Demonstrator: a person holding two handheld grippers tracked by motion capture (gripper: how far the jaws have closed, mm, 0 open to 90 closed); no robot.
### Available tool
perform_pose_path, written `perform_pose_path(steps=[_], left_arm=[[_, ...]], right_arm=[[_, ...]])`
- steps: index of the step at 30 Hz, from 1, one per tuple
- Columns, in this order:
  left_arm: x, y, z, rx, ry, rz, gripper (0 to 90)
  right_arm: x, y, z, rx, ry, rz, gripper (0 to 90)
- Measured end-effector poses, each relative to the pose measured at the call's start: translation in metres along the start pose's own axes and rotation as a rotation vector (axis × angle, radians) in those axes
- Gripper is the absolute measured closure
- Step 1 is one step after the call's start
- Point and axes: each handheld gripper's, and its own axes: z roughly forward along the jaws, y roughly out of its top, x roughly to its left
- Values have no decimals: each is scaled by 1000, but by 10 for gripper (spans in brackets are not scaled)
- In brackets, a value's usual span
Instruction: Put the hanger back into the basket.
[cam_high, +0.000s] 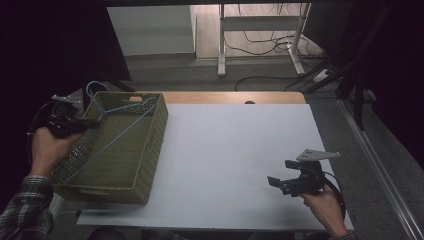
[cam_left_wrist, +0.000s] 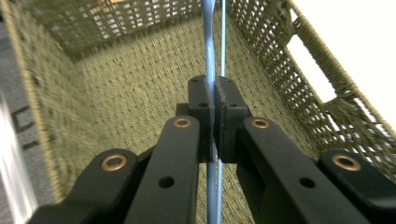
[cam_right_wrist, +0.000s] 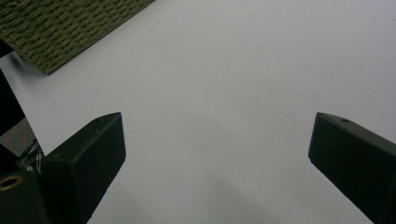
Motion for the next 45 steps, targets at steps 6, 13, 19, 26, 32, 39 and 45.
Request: perform_pose_path(steps=[6,13,19,26,32,39,45], left_arm=[[3,-13,32,29,-15,-34,876],[9,-27,55,61,-21,-81,875],[11,-33,65,91,21,-78,861],[1,-33,49,-36,0,-63,529],[-23,-32,34,-157,-71,-42,342],[-54,-27,17,-229,-133,22,209],[-79,-27,7,-271,-183,69,155]], right_arm=[[1,-4,4,14,-18,-35,37],[1,-7,4,11,-33,-53,35],[0,-8,5,14,-43,-64,35],[2,-7,3,9,-44,-71,34],[4,-8,0,7,-52,-72,34],[5,-10,-6,-3,-68,-73,33],[5,-12,-10,-6,-77,-73,33]])
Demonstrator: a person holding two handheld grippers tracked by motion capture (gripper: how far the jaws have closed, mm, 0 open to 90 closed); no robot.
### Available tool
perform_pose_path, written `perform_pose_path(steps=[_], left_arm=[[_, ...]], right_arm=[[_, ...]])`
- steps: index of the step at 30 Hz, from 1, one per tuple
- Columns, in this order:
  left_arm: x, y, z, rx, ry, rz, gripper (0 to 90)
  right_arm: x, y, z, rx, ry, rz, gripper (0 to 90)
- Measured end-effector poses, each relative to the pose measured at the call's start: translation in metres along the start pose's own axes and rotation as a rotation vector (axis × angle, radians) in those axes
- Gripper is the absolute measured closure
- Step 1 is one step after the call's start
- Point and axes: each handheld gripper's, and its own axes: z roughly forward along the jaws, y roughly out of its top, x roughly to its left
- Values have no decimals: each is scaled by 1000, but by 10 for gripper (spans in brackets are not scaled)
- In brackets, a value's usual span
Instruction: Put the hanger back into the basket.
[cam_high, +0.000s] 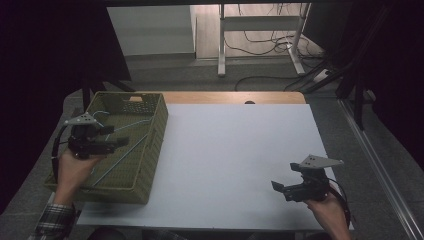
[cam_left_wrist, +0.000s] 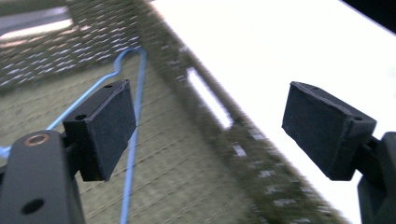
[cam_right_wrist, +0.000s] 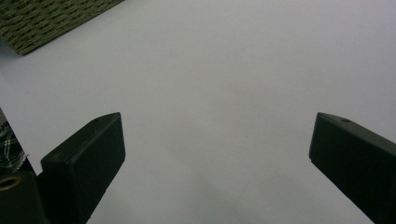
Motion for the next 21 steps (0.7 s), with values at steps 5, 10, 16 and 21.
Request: perform_pose_path(steps=[5,10,16,21], left_arm=[[-24,-2,3,-5,-27,29,119],[-49,-10,9,-15,-62,49,90],[-72,-26,16,-13,-81,59,69],[-85,-40,22,-4,-64,96,50]], right_arm=[[1,-1,-4,-2,-8,-3,32],[3,-2,-9,-5,-16,-9,32],[7,-5,-13,-7,-23,-21,33],[9,-7,-15,-5,-29,-26,32]])
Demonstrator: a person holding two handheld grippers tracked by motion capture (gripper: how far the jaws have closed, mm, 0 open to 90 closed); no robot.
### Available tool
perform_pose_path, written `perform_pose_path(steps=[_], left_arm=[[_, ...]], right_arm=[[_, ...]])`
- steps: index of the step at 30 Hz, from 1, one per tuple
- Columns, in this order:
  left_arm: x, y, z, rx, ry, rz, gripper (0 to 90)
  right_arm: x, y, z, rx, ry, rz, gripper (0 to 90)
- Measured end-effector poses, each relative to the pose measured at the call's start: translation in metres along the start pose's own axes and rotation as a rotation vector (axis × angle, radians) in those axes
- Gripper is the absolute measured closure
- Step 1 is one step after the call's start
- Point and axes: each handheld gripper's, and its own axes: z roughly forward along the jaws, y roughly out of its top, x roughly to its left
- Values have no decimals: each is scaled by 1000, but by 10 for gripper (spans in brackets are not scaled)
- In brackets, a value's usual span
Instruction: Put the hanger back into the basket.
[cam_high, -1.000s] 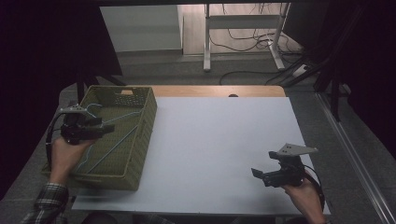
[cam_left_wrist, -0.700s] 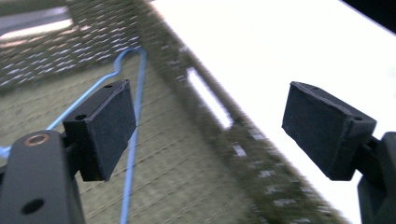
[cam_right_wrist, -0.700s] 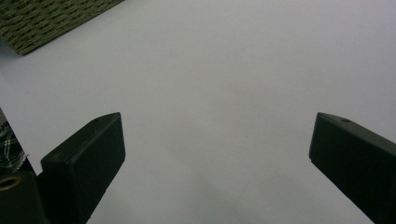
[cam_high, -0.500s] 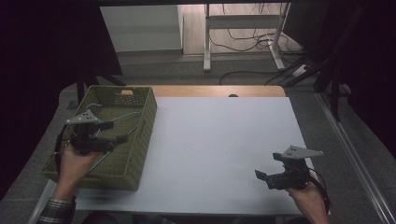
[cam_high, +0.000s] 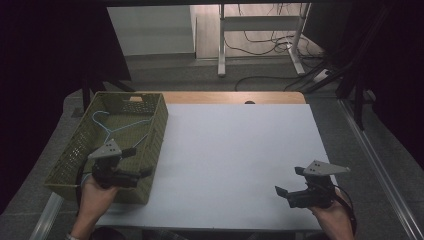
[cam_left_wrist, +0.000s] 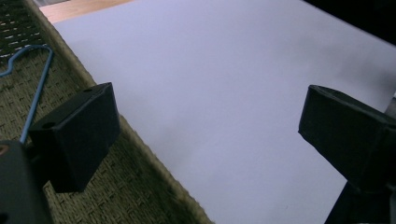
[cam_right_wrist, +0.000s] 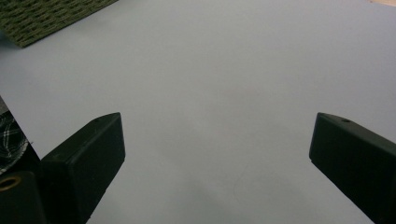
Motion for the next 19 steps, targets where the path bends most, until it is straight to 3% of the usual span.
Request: perform_pose_path(steps=[9,19], left_arm=[[-14,-22,12,62,25,41,15],[-12,-25,12,59,46,44,11]], right_arm=[[0,-4,1,17,-16,-14,32],[-2,-6,4,38,-25,-21,32]])
